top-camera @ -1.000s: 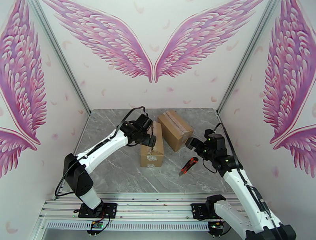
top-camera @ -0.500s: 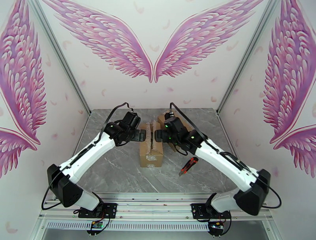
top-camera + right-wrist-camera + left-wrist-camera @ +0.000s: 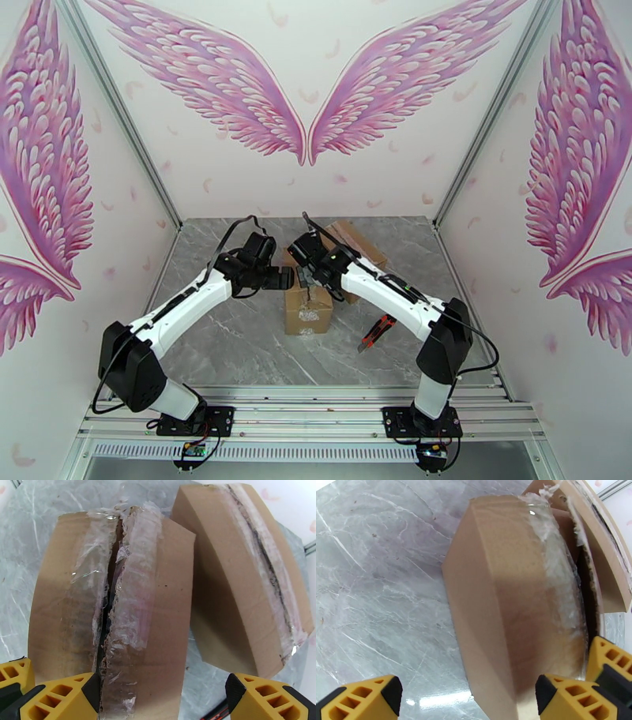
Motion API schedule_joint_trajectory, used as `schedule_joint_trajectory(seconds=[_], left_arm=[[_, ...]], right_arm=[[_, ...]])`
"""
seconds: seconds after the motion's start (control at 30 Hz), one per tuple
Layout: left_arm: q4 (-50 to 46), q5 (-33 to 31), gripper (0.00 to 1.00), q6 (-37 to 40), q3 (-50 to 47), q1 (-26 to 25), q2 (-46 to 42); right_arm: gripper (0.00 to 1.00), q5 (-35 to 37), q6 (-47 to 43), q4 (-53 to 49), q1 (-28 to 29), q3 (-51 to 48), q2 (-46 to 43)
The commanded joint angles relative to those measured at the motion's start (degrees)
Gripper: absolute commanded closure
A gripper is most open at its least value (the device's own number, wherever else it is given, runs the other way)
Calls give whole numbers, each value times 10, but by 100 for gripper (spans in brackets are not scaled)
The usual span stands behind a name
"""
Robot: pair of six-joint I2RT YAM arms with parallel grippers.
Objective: Unpack the express box
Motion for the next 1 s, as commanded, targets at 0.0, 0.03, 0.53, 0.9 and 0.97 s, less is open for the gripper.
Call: schedule_joint_trajectory(seconds=[0.0, 0.03, 0.53, 0.9, 0.97], left_arm=[[2, -2, 6, 8, -15, 6, 16], [0, -4, 6, 10, -16, 8, 18], [-22, -25, 7, 29, -12, 14, 26], [-85, -37, 7, 14, 146, -26, 44], [-101, -57, 7, -3, 184, -42, 50]], right_arm=[[16, 44, -11, -48, 2, 31, 2], [18, 47, -14, -50, 2, 33, 0], [35, -21, -54, -26, -53, -17, -61], [91, -170, -59, 57, -62, -79, -86], [95, -174, -33, 66, -62, -92, -98]])
